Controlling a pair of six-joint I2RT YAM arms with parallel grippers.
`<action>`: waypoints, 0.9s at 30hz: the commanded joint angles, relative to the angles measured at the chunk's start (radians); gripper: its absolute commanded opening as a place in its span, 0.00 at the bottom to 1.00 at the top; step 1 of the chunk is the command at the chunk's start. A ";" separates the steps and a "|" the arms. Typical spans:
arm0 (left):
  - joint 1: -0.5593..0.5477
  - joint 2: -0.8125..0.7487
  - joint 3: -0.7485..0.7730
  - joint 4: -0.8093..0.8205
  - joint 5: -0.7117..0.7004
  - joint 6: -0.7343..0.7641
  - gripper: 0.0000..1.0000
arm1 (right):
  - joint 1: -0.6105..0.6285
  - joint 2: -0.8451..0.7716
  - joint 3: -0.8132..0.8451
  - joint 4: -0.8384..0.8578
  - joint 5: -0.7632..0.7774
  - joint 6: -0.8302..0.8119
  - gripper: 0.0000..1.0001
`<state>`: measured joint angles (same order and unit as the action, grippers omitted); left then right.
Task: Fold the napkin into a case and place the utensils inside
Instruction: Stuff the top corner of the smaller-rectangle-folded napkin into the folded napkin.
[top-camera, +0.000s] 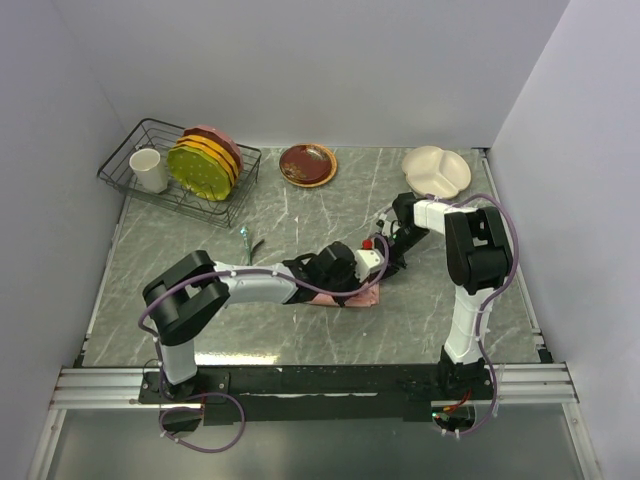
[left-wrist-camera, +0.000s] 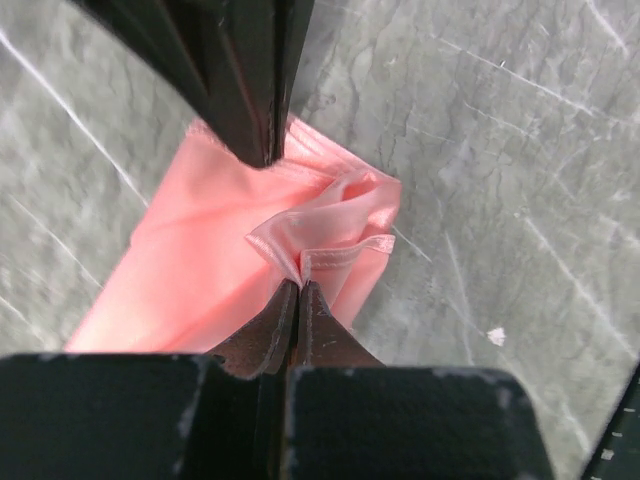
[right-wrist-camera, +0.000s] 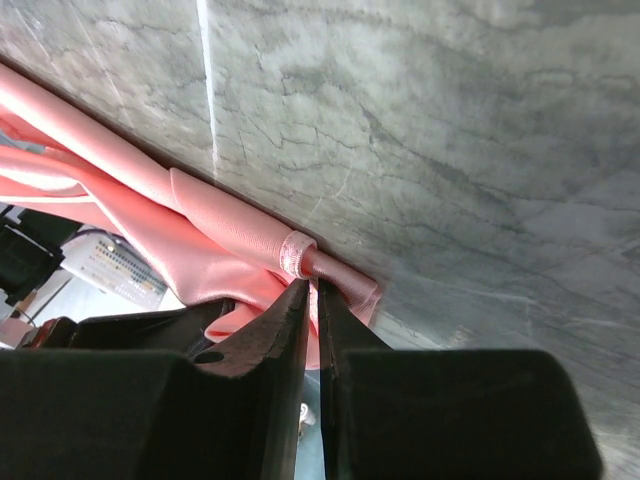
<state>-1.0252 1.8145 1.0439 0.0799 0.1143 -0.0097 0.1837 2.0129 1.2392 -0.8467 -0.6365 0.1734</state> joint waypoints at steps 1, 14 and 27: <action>0.034 0.025 0.033 -0.052 0.044 -0.156 0.01 | -0.003 0.033 0.006 0.095 0.155 -0.045 0.15; 0.148 0.089 0.087 -0.114 0.274 -0.291 0.01 | 0.010 -0.023 0.022 0.130 0.150 -0.117 0.17; 0.203 0.180 0.157 -0.141 0.370 -0.334 0.01 | 0.065 -0.269 -0.107 0.279 0.070 -0.164 0.21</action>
<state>-0.8383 1.9564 1.1713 -0.0307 0.4404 -0.3107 0.2157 1.8622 1.1782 -0.6823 -0.5823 0.0383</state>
